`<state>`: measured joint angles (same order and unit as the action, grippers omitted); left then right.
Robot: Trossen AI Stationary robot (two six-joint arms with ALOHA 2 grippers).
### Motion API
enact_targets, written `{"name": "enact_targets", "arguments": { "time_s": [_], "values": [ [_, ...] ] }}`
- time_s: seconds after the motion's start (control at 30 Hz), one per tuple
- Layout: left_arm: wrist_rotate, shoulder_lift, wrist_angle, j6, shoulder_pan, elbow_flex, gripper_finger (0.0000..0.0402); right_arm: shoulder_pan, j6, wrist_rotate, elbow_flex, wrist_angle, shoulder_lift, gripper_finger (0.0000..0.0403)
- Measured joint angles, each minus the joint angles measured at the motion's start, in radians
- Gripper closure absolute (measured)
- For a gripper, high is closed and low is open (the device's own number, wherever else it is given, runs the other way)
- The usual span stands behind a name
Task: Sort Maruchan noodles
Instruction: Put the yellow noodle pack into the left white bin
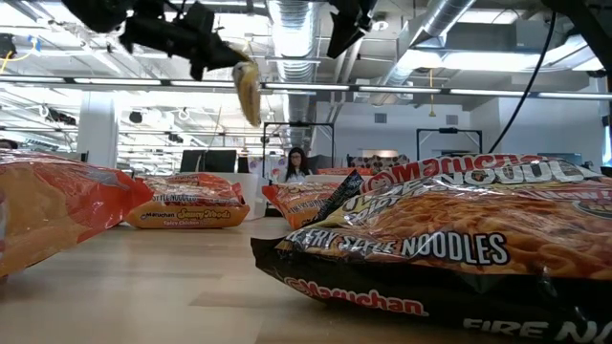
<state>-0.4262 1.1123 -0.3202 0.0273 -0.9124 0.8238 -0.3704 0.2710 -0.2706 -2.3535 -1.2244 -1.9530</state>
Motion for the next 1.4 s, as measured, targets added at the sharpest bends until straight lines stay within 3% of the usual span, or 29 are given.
{"name": "enact_targets", "arguments": {
  "time_s": [0.23,0.53,1.07,1.4],
  "values": [
    [-0.172,0.137,0.157,-0.045,-0.079,0.150,0.0401,0.001,-0.017,0.000,0.000,0.008,0.000,0.0237],
    [-0.375,0.269,0.174,-0.039,-0.171,0.161,0.0401,0.001,-0.037,0.001,0.000,0.010,-0.001,0.0237],
    [-0.388,0.437,0.170,-0.056,-0.188,0.161,0.0401,0.001,-0.061,0.002,0.000,0.012,-0.001,0.0237],
    [-0.312,0.503,0.181,-0.082,-0.188,0.161,0.0401,0.001,-0.062,0.002,0.000,0.012,-0.001,0.0237]
  ]
}}
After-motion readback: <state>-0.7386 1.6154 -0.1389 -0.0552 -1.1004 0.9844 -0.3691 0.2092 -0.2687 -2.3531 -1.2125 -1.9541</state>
